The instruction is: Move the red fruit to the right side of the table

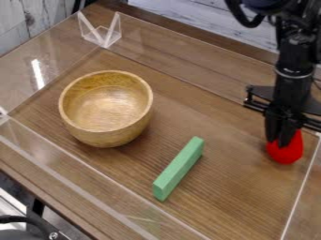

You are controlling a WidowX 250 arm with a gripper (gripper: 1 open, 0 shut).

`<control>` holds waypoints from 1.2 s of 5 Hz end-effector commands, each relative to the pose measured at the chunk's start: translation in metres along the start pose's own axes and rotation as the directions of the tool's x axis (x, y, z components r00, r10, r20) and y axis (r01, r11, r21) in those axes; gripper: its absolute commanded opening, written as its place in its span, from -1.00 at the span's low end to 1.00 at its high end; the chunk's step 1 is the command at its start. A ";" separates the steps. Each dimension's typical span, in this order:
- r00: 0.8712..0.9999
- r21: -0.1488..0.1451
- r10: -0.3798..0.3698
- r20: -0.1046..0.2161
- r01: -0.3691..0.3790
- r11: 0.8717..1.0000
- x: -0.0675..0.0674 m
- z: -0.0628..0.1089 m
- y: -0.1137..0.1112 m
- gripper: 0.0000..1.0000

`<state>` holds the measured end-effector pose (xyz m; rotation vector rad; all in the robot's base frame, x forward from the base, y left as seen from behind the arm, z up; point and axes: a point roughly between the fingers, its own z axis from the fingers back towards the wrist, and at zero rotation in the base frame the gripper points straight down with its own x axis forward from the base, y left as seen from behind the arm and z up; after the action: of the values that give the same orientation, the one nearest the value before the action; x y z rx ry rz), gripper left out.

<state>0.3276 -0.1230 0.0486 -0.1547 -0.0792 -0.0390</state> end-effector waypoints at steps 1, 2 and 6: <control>0.996 -0.023 0.028 0.079 -0.026 0.999 0.004 0.019 0.008 -1.00; 0.995 -0.023 0.042 0.089 -0.040 0.999 0.001 0.015 0.017 -1.00; 0.975 -0.009 0.093 0.200 -0.093 0.996 0.016 0.069 0.070 1.00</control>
<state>0.3348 -0.0419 0.0846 -0.1543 -0.2027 0.0815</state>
